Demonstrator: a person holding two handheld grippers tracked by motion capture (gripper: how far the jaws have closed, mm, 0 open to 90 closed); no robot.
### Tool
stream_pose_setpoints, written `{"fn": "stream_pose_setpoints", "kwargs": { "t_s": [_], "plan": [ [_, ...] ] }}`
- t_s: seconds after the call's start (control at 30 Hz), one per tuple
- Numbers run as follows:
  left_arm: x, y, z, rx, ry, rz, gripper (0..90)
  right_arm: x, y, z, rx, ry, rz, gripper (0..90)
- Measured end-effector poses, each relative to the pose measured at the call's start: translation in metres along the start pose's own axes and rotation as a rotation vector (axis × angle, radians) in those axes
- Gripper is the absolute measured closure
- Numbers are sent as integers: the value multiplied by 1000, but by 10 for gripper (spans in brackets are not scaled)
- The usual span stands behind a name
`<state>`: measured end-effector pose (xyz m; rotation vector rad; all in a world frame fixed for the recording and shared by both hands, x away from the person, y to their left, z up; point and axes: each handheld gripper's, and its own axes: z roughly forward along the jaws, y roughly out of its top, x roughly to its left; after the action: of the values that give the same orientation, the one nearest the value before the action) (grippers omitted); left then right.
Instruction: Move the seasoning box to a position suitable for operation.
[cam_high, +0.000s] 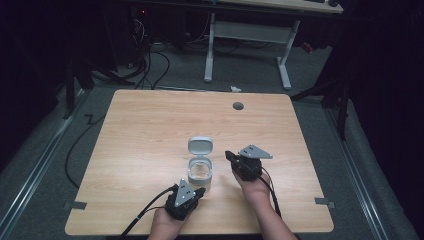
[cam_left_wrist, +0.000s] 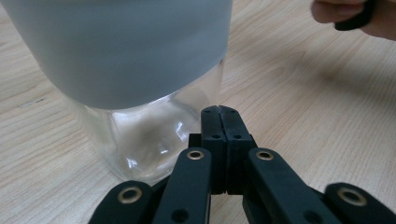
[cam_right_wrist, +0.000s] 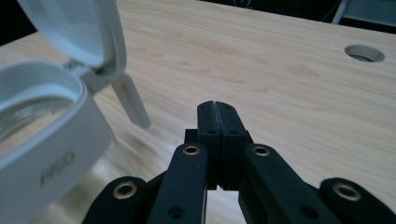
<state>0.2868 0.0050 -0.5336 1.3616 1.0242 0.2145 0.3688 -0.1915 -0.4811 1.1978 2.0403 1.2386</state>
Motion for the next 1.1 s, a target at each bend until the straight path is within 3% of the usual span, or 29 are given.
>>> {"fn": "stream_pose_setpoints", "kwargs": {
  "t_s": [0.13, 0.27, 0.5, 1.1],
  "plan": [
    [2, 2, -1, -8, 0, -31, 898, 6, 14, 10, -14, 16, -3, 898],
    [2, 2, -1, -5, 1, -28, 898, 14, 31, 21, -23, 34, -27, 898],
    [2, 2, -1, 2, -2, -34, 897, 20, 48, 23, -50, 49, -39, 898],
    [2, 2, -2, -4, -5, -28, 894, 34, 48, 2, -87, 93, -81, 898]
  ]
}}
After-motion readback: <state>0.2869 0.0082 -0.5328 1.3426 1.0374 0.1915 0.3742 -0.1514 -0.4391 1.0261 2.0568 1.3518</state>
